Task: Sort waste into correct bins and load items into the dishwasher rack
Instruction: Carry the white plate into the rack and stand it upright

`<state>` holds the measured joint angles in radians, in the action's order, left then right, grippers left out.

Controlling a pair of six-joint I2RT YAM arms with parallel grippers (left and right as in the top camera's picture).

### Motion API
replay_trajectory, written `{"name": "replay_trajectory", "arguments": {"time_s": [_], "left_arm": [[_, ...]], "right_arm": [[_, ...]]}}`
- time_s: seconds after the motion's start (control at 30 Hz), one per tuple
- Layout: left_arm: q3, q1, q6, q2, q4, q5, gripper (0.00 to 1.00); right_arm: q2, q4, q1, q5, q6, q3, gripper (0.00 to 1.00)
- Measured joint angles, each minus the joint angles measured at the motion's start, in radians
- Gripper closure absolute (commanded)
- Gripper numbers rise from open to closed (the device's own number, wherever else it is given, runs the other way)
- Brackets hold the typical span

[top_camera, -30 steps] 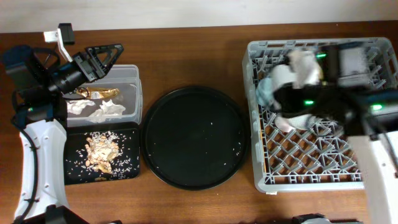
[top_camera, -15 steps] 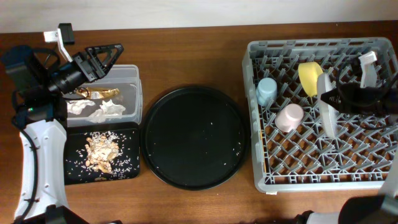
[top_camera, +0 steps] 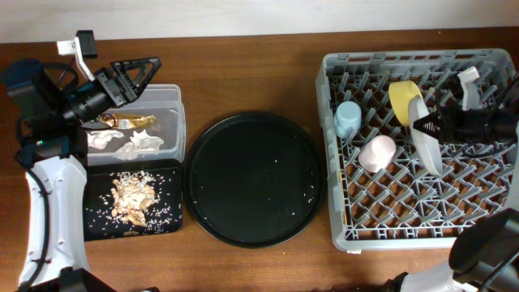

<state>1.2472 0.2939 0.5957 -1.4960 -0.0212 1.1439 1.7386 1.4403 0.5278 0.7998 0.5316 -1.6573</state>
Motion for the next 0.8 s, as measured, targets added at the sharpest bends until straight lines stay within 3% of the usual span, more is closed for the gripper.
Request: {"name": "replay_trajectory", "arguments": {"time_s": [0.13,0.2,0.23,0.47,0.5,0.6,0.73,0.8], "left_arm": [[0.000,0.000,0.000,0.000,0.000,0.000,0.01],[0.000,0.000,0.000,0.000,0.000,0.000,0.01],[0.000,0.000,0.000,0.000,0.000,0.000,0.01],[0.000,0.000,0.000,0.000,0.000,0.000,0.01],[0.000,0.000,0.000,0.000,0.000,0.000,0.01],[0.000,0.000,0.000,0.000,0.000,0.000,0.01],[0.000,0.000,0.000,0.000,0.000,0.000,0.01],[0.000,0.000,0.000,0.000,0.000,0.000,0.01]], "right_arm": [[0.000,-0.005,0.043,0.000,0.000,0.000,0.95],[0.000,-0.005,0.067,0.000,0.000,0.000,0.78],[0.000,-0.005,0.079,0.000,0.001,0.000,0.76],[0.000,-0.008,0.093,0.000,0.001,0.000,0.74],[0.000,-0.008,0.093,0.000,0.000,0.000,0.60],[0.000,-0.009,0.093,-0.001,0.005,0.000,0.45],[0.000,-0.013,0.093,-0.005,0.002,0.000,0.42],[0.000,-0.014,0.093,-0.005,0.002,0.000,0.32]]}}
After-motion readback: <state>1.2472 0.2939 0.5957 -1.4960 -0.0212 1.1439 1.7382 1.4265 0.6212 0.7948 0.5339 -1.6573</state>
